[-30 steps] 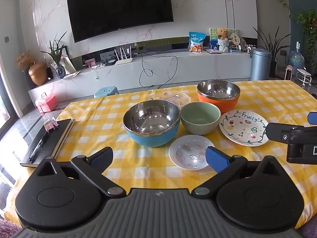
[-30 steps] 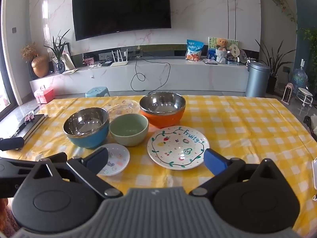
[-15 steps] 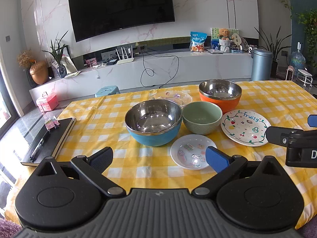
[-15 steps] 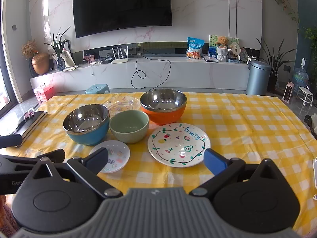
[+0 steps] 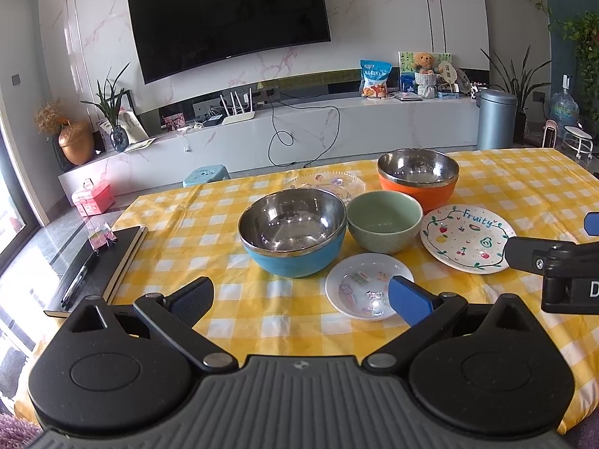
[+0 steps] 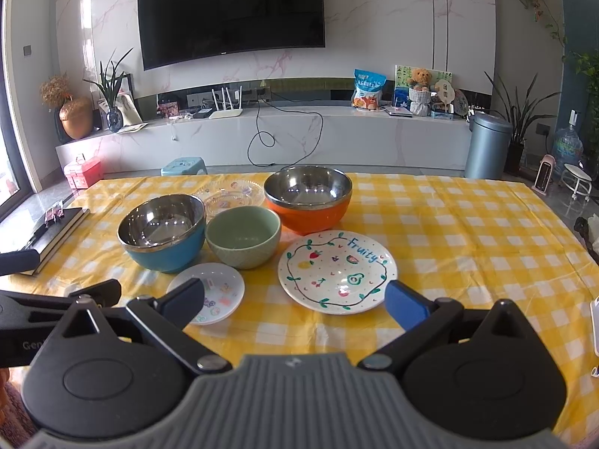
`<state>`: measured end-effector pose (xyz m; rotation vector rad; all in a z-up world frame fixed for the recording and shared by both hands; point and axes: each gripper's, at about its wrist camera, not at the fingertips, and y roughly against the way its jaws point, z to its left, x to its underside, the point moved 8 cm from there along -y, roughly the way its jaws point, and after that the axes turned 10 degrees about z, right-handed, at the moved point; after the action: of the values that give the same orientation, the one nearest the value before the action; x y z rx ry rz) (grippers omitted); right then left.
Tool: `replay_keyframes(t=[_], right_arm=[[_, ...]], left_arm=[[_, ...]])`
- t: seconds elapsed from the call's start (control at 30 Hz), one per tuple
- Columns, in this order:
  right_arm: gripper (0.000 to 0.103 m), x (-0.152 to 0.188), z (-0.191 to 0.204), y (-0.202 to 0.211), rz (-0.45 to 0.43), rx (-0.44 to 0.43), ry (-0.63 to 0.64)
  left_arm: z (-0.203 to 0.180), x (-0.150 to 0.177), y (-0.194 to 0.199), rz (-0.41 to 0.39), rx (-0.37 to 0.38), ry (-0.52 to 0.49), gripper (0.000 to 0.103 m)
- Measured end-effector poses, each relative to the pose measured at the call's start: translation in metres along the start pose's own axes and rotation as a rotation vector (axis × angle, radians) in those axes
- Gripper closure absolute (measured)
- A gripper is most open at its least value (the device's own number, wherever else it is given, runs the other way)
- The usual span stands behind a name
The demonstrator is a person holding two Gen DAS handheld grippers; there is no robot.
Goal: Organize plates and bowls
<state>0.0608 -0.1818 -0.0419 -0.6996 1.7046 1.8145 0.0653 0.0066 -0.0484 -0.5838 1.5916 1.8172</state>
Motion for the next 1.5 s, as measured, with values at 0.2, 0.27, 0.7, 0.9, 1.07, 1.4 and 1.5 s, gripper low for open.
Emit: replay_keyframes(t=[0.2,0.27,0.7,0.9,1.07,1.4,1.5], right_arm=[[0.003,-0.0001,0.0,-0.0002,0.001,0.0,0.001],[0.003,-0.0001,0.0001,-0.0002,0.001,0.0,0.001],[0.003,0.0012,-0.0008,-0.0008,0.0,0.003,0.004],[0.003,0.0011,-0.0005,-0.0008,0.0,0.003,0.004],[0.003,0.0024,-0.001,-0.0013,0.001,0.003,0.006],[0.003,0.005,-0.0025,-0.0032,0.005,0.005,0.009],[0.003,0.0056,-0.0035,-0.0036,0.006,0.006,0.011]], left_arm=[[-0.0005,0.0001,-0.0004,0.0,-0.001,-0.001,0.0],[-0.0004,0.0,-0.0003,0.0,-0.001,-0.001,0.0],[-0.0003,0.0,-0.0003,0.001,0.001,0.0,0.0],[-0.0005,0.0003,-0.0007,0.001,0.001,0.002,0.0],[-0.0004,0.0004,-0.0007,0.002,0.001,0.002,0.0],[-0.0003,0.0005,-0.0008,0.002,0.002,0.002,0.0],[-0.0002,0.0004,-0.0008,0.002,0.002,0.002,0.0]])
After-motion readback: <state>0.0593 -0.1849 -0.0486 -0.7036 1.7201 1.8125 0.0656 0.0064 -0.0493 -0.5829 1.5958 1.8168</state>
